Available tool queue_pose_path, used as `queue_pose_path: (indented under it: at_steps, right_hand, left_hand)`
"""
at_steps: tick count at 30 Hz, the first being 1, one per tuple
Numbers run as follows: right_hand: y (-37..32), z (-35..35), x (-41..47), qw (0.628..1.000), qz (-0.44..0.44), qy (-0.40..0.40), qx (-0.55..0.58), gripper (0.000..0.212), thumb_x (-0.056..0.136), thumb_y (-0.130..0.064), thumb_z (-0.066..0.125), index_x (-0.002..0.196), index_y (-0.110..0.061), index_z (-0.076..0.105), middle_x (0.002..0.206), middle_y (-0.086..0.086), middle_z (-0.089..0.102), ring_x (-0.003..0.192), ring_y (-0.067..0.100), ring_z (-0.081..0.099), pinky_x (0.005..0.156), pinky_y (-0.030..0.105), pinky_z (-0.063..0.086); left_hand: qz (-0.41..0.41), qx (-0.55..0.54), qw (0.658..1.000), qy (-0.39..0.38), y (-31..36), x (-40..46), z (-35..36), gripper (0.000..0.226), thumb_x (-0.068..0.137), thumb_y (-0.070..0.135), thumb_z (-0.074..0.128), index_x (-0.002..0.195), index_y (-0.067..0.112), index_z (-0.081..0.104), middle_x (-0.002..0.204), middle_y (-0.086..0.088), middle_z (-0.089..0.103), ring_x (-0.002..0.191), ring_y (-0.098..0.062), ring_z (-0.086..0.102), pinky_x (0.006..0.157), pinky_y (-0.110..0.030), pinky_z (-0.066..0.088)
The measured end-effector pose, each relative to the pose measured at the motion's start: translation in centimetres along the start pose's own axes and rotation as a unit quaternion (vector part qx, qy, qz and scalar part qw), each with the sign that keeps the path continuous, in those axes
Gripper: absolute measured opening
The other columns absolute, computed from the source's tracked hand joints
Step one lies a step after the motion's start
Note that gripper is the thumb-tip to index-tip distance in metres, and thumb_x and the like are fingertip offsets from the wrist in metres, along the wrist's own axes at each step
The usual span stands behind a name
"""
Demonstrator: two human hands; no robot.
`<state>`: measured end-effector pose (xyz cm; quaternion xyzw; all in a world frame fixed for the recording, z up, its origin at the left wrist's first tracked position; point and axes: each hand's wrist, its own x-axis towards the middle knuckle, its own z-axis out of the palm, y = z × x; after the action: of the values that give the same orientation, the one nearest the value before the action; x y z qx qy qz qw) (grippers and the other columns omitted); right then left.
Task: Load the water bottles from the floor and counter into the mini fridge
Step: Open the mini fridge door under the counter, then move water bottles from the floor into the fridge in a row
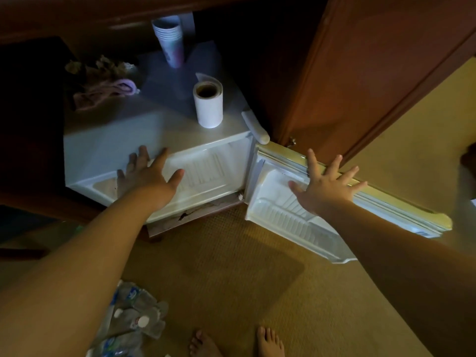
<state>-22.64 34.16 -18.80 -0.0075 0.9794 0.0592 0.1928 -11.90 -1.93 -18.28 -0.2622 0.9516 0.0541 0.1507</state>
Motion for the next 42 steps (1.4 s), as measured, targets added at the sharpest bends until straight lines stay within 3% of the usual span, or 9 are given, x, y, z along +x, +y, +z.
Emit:
queue_pose_path:
  at_steps: [7,12,17,21,26,30,34,40,42]
  right_hand:
    - [0.1,0.2,0.0,1.000,-0.011,0.002,0.002,0.097,0.081,-0.093,0.018,0.150,-0.048,-0.031,0.168,0.019,-0.019,0.149,0.059,-0.013,0.111,0.082,0.001]
    - [-0.6,0.5,-0.7,1.000,-0.014,0.019,0.003,0.107,0.075,-0.097,0.011,0.149,-0.039,-0.038,0.165,0.023,-0.026,0.148,0.053,-0.024,0.112,0.081,0.002]
    - [-6.0,0.1,-5.3,0.968,-0.182,0.165,0.051,0.094,0.092,-0.076,0.034,0.161,-0.034,-0.014,0.171,0.018,-0.008,0.155,0.046,-0.008,0.120,0.070,0.009]
    - [-14.0,1.3,-10.0,0.909,-0.368,0.182,0.067,0.076,0.097,-0.061,0.039,0.163,-0.034,0.013,0.172,0.009,0.008,0.157,0.038,0.005,0.122,0.063,0.016]
    - [-23.7,4.9,-15.8,0.848,-0.522,0.077,0.047,0.062,0.100,-0.057,0.045,0.157,-0.038,0.028,0.171,0.001,0.013,0.157,0.032,0.011,0.120,0.057,0.022]
    - [-29.4,8.4,-19.0,0.802,-0.598,0.005,0.006,0.060,0.100,-0.057,0.043,0.155,-0.033,0.036,0.167,0.001,0.023,0.154,0.026,0.022,0.120,0.049,0.033]
    - [-32.6,12.2,-20.8,0.753,-0.647,-0.100,-0.066,0.063,0.099,-0.059,0.042,0.156,-0.037,0.028,0.169,0.000,0.018,0.154,0.024,0.019,0.119,0.047,0.031]
    - [-33.3,18.5,-22.1,0.682,-0.699,-0.158,-0.144,0.063,0.096,-0.060,0.050,0.152,-0.044,0.027,0.164,-0.004,0.026,0.149,0.019,0.028,0.115,0.044,0.038]
    - [-33.5,20.9,-22.4,0.660,-0.716,-0.168,-0.151,0.060,0.096,-0.057,0.054,0.150,-0.045,0.031,0.159,-0.006,0.034,0.145,0.017,0.036,0.110,0.042,0.044]
  left_hand:
    - [0.000,-0.047,0.999,-0.020,-0.1,-0.3,-0.4,0.079,0.096,0.075,0.033,0.162,0.047,0.000,0.172,0.001,-0.016,0.159,-0.031,-0.009,0.124,-0.064,0.013]
    - [0.013,-0.091,0.995,-0.025,-0.6,-1.8,-0.2,0.081,0.098,0.070,0.038,0.163,0.043,-0.001,0.172,0.004,-0.017,0.159,-0.028,-0.011,0.125,-0.063,0.011]
    - [-0.067,-0.178,0.980,0.053,-3.6,-8.5,1.2,0.081,0.098,0.064,0.046,0.164,0.037,0.009,0.173,-0.004,0.012,0.157,-0.031,0.018,0.124,-0.058,0.025]
    - [-0.200,-0.298,0.930,0.076,-8.2,-16.5,2.7,0.070,0.097,0.058,0.053,0.158,0.039,0.026,0.158,0.000,0.039,0.144,-0.024,0.040,0.112,-0.053,0.044]
    - [-0.360,-0.367,0.857,0.050,-13.2,-25.1,7.3,0.042,0.098,0.054,0.048,0.140,0.050,0.043,0.134,0.009,0.058,0.112,-0.019,0.064,0.094,-0.049,0.056]
    - [-0.485,-0.398,0.779,0.016,-15.0,-28.7,10.8,0.029,0.097,0.050,0.053,0.126,0.044,0.052,0.117,0.014,0.064,0.096,-0.013,0.064,0.082,-0.038,0.055]
    - [-0.558,-0.438,0.703,0.055,-15.2,-30.4,13.3,0.022,0.099,0.044,0.055,0.118,0.035,0.059,0.092,0.021,0.064,0.075,0.005,0.059,0.061,-0.022,0.044]
    - [-0.634,-0.472,0.608,0.073,-13.8,-32.6,20.2,0.026,0.100,0.036,0.056,0.126,0.033,0.054,0.114,0.005,0.070,0.097,-0.016,0.069,0.077,-0.035,0.058]
    - [-0.637,-0.505,0.579,0.063,-12.8,-33.3,23.0,0.027,0.100,0.032,0.057,0.127,0.032,0.052,0.111,0.002,0.071,0.093,-0.019,0.072,0.081,-0.042,0.061]
